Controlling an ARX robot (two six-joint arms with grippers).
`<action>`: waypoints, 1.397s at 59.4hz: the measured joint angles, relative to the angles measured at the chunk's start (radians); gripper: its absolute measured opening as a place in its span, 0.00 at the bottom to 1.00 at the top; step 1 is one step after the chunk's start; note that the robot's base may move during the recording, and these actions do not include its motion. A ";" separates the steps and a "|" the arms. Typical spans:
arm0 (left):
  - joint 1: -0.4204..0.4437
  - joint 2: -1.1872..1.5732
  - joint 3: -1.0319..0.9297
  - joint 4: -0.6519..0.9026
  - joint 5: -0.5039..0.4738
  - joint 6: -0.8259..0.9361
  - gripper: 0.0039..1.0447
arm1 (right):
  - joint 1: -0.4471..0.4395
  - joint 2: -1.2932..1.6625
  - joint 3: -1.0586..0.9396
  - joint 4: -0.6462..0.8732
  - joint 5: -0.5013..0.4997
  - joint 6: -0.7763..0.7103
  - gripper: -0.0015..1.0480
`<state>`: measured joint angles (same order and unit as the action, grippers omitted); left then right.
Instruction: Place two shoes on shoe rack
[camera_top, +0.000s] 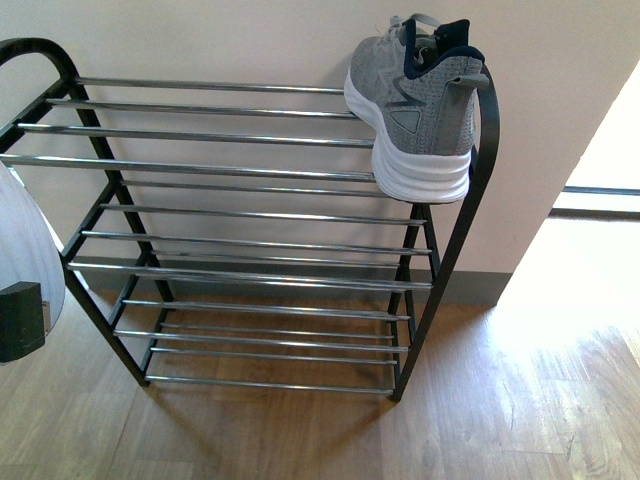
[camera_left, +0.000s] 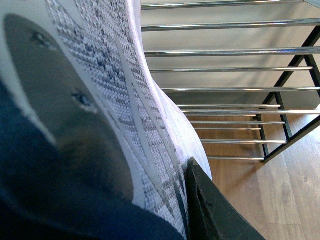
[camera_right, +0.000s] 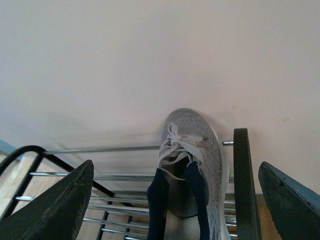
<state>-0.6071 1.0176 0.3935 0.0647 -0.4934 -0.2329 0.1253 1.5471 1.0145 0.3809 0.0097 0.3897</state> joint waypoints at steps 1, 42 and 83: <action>0.000 0.000 0.000 0.000 0.000 0.000 0.02 | -0.005 -0.010 -0.009 0.006 -0.006 -0.002 0.91; 0.000 0.000 0.000 0.000 0.000 0.000 0.02 | -0.479 -0.288 -0.605 0.562 -0.376 -0.170 0.91; 0.000 0.000 0.000 0.000 -0.003 0.000 0.02 | -0.392 -0.483 -0.830 0.486 -0.267 -0.369 0.35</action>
<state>-0.6075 1.0172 0.3935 0.0643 -0.4961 -0.2333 -0.2665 1.0641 0.1848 0.8673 -0.2569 0.0204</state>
